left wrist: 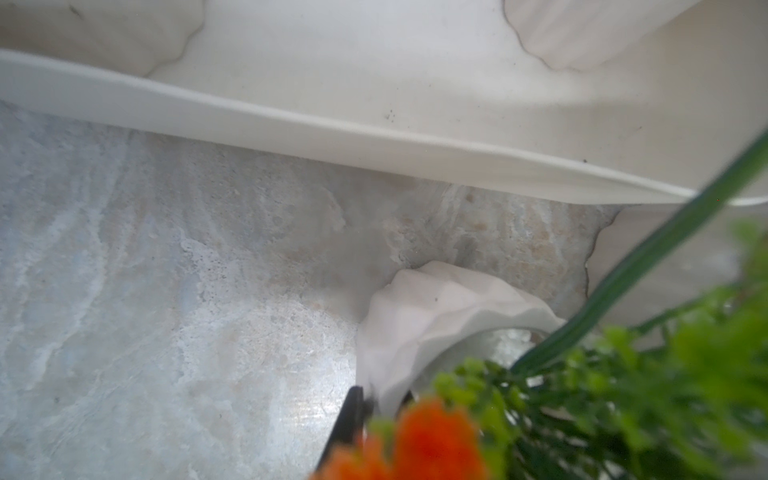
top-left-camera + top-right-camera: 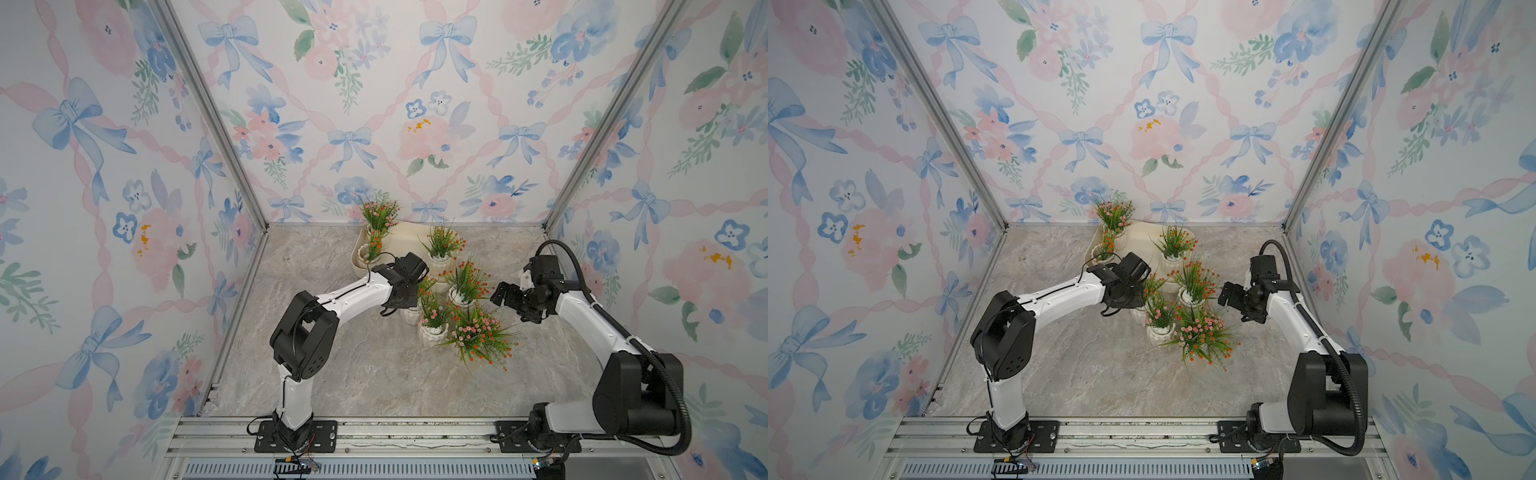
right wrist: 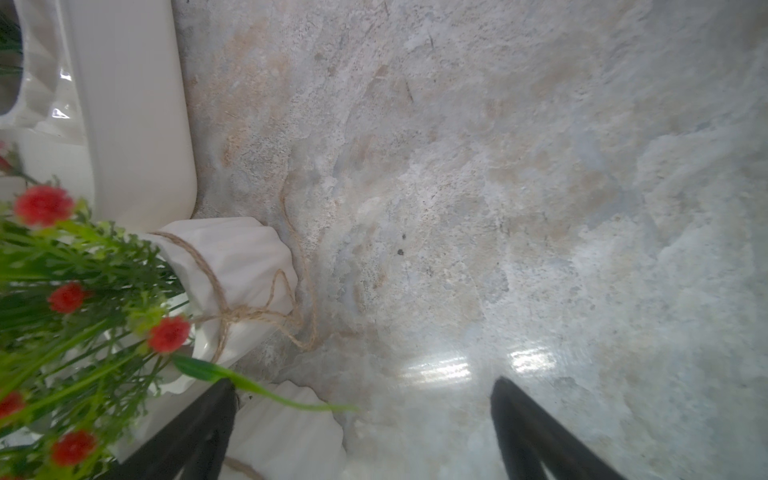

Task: Put the potted gypsophila into the storage box
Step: Pick up the baby's breath potted plant from the center of the board.

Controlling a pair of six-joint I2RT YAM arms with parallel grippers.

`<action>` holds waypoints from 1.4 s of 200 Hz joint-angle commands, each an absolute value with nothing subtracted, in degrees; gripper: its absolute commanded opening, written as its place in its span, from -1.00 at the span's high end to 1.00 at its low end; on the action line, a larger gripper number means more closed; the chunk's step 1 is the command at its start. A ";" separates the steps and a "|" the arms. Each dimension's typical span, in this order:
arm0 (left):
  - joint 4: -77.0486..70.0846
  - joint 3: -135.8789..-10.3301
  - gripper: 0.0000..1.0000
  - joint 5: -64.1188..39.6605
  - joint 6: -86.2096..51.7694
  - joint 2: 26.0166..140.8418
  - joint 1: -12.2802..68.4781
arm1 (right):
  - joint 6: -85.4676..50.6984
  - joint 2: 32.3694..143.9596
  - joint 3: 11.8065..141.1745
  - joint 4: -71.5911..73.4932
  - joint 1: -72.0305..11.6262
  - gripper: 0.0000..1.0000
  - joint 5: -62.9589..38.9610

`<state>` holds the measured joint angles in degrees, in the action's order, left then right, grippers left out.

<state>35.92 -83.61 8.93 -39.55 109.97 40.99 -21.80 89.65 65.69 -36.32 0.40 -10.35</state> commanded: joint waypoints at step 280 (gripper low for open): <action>56.34 -123.30 1.00 13.17 -24.83 115.65 30.71 | -21.71 90.70 65.92 -38.14 1.22 -0.94 -10.56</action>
